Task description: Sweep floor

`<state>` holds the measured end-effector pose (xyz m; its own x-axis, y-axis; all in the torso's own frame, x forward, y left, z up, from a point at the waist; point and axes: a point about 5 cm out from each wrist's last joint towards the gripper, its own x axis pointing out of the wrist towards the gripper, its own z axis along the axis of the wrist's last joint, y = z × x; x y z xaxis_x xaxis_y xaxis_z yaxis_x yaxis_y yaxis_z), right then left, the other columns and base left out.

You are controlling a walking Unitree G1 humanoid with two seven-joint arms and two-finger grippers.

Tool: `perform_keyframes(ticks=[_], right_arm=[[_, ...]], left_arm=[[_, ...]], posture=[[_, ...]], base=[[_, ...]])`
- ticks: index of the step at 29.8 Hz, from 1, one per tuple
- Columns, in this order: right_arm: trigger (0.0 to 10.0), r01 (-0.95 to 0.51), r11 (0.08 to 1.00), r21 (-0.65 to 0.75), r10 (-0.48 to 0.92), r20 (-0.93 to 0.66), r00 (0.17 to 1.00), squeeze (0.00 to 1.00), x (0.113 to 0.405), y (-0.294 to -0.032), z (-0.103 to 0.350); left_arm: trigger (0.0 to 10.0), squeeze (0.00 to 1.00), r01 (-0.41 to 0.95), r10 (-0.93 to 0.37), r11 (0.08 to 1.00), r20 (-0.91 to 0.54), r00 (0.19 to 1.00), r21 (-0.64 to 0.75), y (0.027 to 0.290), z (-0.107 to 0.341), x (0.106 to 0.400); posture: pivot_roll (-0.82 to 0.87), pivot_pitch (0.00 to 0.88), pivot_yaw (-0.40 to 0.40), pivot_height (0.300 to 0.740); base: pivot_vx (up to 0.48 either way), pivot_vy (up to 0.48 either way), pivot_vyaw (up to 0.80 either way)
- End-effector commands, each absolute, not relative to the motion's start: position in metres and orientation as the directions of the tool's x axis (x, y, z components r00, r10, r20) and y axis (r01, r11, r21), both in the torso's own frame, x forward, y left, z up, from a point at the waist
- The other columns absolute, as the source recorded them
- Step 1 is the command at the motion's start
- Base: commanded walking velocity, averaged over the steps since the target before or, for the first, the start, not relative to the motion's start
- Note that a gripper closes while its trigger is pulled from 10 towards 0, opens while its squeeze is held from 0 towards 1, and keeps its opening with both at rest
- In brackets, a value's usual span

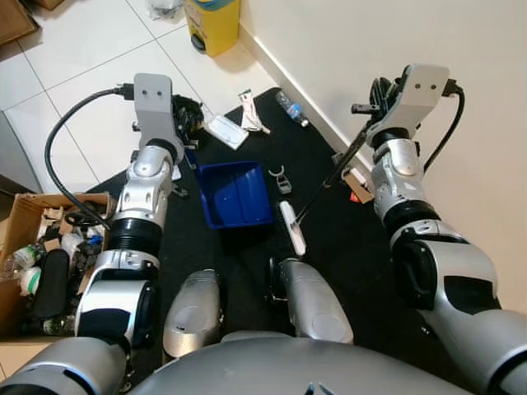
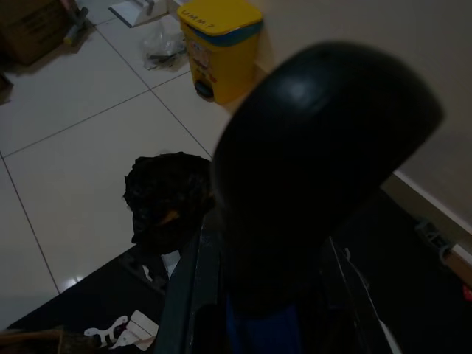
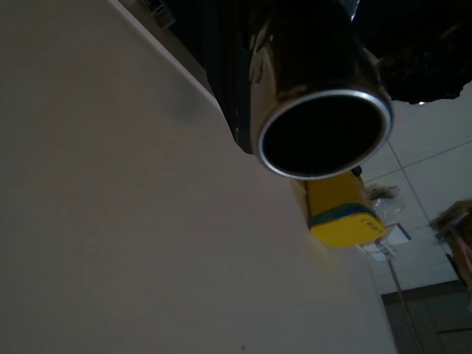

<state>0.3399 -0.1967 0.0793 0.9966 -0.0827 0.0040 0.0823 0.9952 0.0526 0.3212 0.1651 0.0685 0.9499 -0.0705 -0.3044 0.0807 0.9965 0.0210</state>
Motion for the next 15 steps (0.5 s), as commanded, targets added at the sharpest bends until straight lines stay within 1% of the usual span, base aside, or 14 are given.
perform_keyframes(ticks=[1,8,15], right_arm=[[10.0,0.112,0.992,0.06,-0.113,0.012,0.994,0.0,0.338,-0.204,0.079],[10.0,0.122,0.991,0.062,-0.123,0.008,0.992,0.0,0.337,-0.205,0.078],[10.0,0.13,0.991,0.042,-0.129,-0.014,0.991,0.0,0.335,-0.207,0.074]], left_arm=[[10.0,0.0,0.085,-0.07,0.995,-0.265,0.962,0.043,0.169,0.077,0.326],[10.0,0.0,0.087,-0.07,0.995,-0.275,0.959,0.052,0.17,0.075,0.326],[10.0,0.0,0.045,-0.029,0.998,-0.289,0.957,0.049,0.181,0.072,0.327]], posture=[[0.17,0.0,-0.017,0.74],[0.17,0.0,-0.009,0.74],[0.17,0.0,-0.006,0.74]], base=[[0.0,0.0,0.0],[0.0,0.0,0.0],[0.0,0.0,0.0]])
